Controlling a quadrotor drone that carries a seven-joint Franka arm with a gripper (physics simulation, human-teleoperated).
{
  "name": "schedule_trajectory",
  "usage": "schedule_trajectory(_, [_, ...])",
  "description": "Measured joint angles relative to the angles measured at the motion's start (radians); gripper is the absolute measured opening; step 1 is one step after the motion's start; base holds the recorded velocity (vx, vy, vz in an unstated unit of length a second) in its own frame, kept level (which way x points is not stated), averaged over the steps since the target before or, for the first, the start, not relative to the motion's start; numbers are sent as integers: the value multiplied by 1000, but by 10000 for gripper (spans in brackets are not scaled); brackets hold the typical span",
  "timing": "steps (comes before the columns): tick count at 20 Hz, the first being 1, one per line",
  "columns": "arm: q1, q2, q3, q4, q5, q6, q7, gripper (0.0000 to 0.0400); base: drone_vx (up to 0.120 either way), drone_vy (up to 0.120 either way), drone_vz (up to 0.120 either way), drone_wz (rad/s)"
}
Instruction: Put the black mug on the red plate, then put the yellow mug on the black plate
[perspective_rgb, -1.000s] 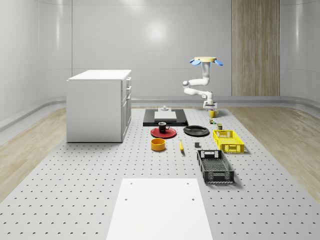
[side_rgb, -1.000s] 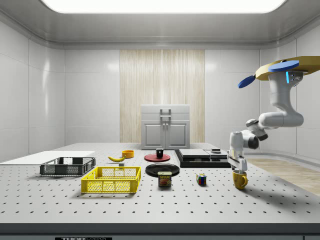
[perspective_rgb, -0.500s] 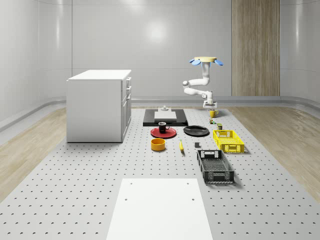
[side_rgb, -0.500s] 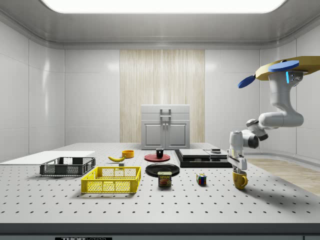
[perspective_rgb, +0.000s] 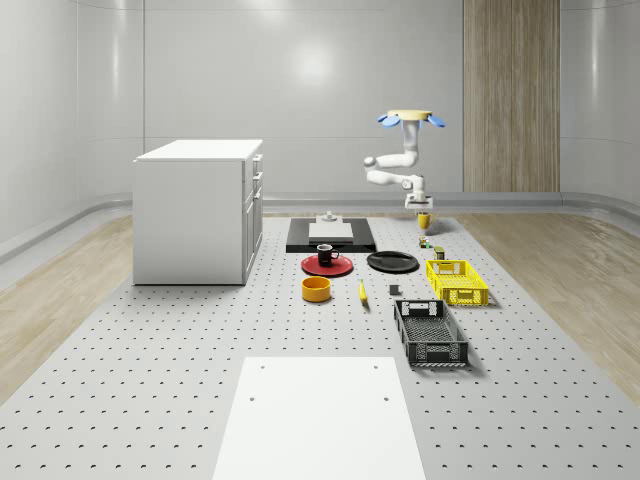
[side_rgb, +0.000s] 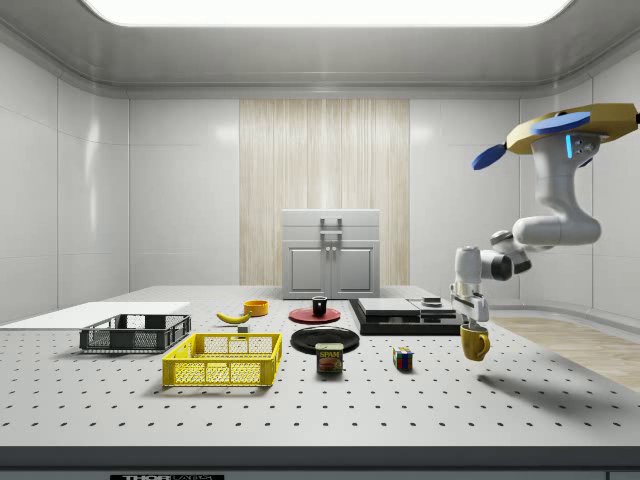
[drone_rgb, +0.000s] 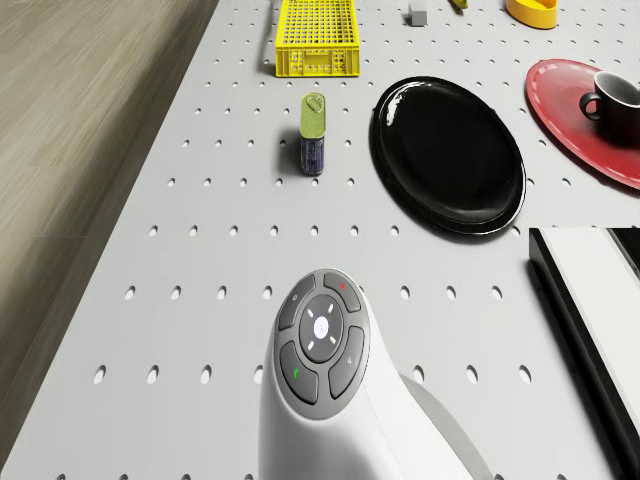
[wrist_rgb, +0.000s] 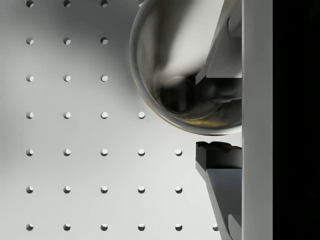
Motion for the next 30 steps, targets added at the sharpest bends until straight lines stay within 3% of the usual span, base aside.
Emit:
schedule_trajectory(2, [1,-1,11,-5,10,-5,1,111,120,-120,120,0])
schedule_trajectory(30, [-3,-14,34,-13,37,-3,8,110,120,-120,0,0])
